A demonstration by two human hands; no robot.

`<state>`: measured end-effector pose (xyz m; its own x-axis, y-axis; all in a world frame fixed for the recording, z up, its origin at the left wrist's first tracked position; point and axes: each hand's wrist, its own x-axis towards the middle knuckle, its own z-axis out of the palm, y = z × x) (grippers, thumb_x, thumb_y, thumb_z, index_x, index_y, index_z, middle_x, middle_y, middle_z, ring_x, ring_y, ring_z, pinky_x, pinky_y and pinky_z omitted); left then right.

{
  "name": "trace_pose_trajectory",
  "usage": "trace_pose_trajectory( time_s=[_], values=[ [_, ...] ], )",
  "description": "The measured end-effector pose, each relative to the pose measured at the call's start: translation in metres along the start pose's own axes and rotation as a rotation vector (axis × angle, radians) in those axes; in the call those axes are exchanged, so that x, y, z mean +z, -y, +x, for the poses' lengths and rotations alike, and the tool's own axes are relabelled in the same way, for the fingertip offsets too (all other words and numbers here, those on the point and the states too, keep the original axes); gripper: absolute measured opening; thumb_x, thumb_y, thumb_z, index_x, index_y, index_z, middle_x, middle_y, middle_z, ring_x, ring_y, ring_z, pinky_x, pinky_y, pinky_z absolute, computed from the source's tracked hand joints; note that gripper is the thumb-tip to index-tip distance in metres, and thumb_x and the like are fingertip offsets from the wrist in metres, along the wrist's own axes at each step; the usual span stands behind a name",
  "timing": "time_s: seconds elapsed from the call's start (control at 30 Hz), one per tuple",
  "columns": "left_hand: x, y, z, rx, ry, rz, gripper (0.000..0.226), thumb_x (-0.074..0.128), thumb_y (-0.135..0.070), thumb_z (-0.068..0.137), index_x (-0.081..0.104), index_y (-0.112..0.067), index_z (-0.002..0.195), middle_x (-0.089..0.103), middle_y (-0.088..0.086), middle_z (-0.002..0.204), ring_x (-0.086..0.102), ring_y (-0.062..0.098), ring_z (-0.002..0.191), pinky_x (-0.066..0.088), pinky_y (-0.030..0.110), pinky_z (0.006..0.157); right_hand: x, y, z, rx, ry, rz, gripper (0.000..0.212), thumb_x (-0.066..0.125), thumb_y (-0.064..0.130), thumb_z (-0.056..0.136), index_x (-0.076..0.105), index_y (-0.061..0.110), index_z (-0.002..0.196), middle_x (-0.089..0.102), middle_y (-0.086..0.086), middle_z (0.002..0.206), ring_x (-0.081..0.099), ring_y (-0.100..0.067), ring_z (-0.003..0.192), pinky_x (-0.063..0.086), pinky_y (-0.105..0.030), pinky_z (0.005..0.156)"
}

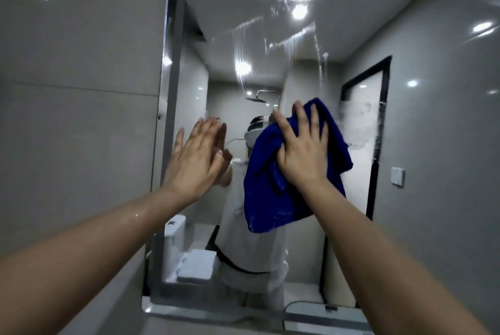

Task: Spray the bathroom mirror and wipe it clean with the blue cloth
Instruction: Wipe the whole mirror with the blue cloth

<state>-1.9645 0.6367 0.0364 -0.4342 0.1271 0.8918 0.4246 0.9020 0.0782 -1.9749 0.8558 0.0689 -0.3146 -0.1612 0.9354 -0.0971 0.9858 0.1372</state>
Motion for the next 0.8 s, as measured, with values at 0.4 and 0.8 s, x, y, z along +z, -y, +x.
trace_pose_trajectory(
  time_s=[0.4,0.8],
  values=[
    [0.003,-0.072,0.011,0.235,0.035,-0.033,0.058,0.032,-0.034,0.097,0.007,-0.026,0.149,0.007,-0.008,0.158,-0.001,0.006,0.144,-0.01,0.032,0.115,-0.001,-0.034,-0.012,-0.107,0.043,-0.045,0.061,0.034,0.034,0.082,0.028,0.031,0.143,0.03,-0.016,0.151,0.027,-0.045,0.136,0.022,-0.06,0.107],
    [0.007,-0.096,0.063,0.119,-0.088,-0.126,0.056,0.024,-0.037,0.099,0.008,-0.022,0.15,0.011,-0.005,0.158,0.003,0.009,0.145,-0.01,0.03,0.115,-0.06,-0.076,0.113,0.143,-0.033,0.004,0.058,0.033,0.03,0.097,0.008,0.036,0.149,0.001,-0.005,0.159,-0.004,-0.033,0.145,0.0,-0.055,0.115]
  ],
)
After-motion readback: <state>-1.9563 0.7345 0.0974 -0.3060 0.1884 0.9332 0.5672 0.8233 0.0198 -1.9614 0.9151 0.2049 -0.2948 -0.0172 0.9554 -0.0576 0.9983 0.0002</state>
